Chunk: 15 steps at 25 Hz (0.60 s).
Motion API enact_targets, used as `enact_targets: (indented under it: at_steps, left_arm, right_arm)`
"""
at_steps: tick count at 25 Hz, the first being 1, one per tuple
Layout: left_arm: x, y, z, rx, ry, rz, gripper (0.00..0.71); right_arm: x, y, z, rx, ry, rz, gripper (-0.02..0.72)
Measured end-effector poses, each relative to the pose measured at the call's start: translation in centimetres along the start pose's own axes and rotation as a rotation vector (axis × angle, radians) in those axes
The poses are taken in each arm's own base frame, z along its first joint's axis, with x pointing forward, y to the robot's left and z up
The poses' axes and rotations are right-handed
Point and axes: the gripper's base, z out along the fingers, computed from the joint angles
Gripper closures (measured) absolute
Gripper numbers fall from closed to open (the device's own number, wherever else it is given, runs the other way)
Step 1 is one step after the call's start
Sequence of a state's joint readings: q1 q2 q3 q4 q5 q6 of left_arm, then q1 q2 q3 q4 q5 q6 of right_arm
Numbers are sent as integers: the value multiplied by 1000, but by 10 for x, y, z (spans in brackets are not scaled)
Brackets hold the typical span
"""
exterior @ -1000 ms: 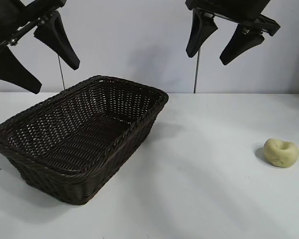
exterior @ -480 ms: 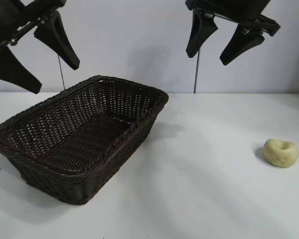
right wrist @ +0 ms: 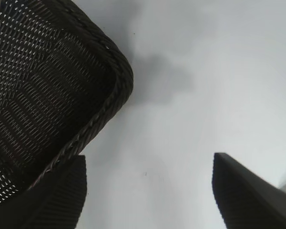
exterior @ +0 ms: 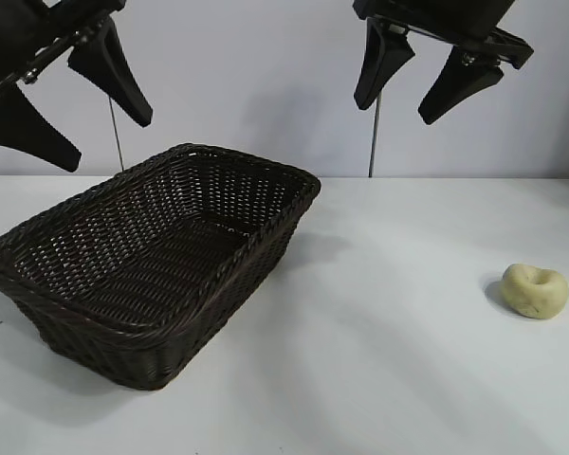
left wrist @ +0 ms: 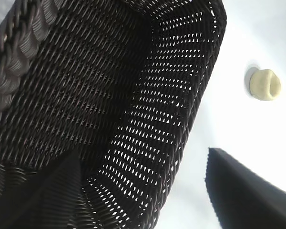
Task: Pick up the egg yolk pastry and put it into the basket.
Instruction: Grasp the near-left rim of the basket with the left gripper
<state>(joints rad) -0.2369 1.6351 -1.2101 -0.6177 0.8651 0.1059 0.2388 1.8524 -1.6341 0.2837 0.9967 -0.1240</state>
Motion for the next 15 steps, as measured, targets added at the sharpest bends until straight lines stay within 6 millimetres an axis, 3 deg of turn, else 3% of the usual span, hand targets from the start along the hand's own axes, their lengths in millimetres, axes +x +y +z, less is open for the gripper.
enact_targets:
  at_steps: [7, 15]
  left_arm:
    - [7, -3, -7, -3, 47, -75, 178]
    - [17, -6, -46, -125, -24, -206, 178]
  right_arm:
    - [0, 0, 0, 0, 0, 0, 176]
    - [0, 0, 0, 0, 0, 0, 176]
